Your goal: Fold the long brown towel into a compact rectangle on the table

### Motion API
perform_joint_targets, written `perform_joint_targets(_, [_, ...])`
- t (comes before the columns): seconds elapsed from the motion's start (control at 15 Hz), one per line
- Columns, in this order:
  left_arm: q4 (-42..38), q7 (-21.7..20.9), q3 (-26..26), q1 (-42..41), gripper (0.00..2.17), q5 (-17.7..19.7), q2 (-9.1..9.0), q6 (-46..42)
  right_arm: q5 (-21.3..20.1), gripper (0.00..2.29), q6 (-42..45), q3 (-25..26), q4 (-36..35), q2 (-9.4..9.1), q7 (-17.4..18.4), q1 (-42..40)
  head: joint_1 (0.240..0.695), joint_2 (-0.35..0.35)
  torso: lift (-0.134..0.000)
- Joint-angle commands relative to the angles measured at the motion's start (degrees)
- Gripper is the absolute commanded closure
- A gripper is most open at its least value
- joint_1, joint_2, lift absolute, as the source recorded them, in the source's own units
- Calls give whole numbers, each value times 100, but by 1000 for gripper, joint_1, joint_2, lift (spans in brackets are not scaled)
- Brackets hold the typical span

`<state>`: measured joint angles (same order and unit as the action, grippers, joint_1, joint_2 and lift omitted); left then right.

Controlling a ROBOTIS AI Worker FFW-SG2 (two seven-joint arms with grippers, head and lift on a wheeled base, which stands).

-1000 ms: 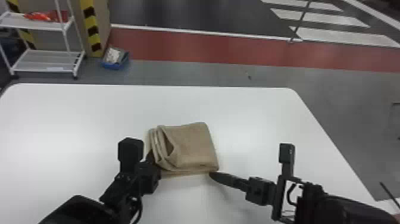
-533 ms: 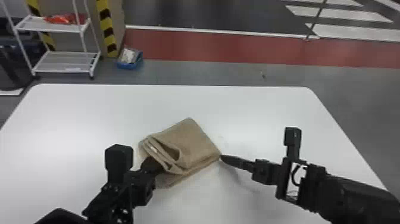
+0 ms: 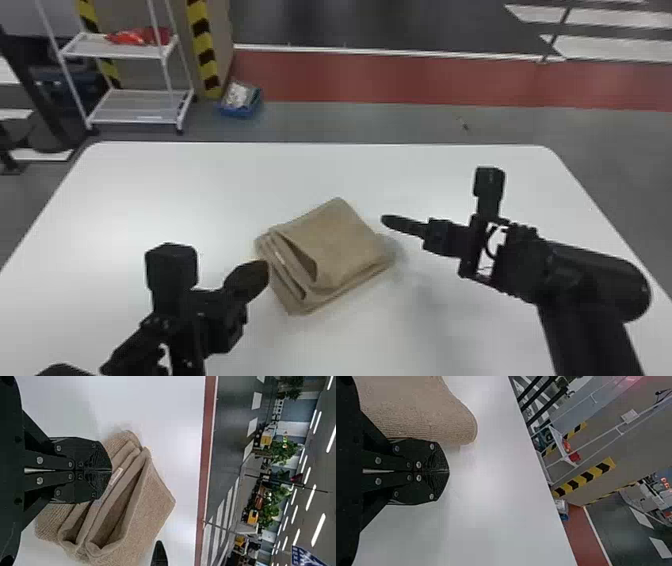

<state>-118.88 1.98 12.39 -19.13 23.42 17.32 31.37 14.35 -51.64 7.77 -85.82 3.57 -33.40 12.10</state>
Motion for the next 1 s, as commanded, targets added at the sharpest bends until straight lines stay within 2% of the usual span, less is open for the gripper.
perform_joint_targets(0.0, [198,-48,-219,103,2108,83,9,-223,244,2196,-70,76,-752,-15,1,-551,695,-41,-124])
perform_joint_targets(0.13, [524,-48,-263,366,2108,127,0,-557,429,2196,-88,260,-1543,-6,18,-1201,695,-20,-124])
perform_joint_targets(0.4, [1288,-13,-255,894,2108,136,-62,-768,446,2192,-35,383,-2791,29,9,-2309,695,-9,-124])
perform_joint_targets(0.67, [1526,-4,-211,1052,2108,145,-79,-838,235,2192,351,120,-2817,-6,159,-2730,695,8,-124])
perform_joint_targets(0.93, [1719,4,-149,1175,2108,136,-79,-838,-143,2192,685,-179,-2342,-15,414,-2432,695,14,-124])
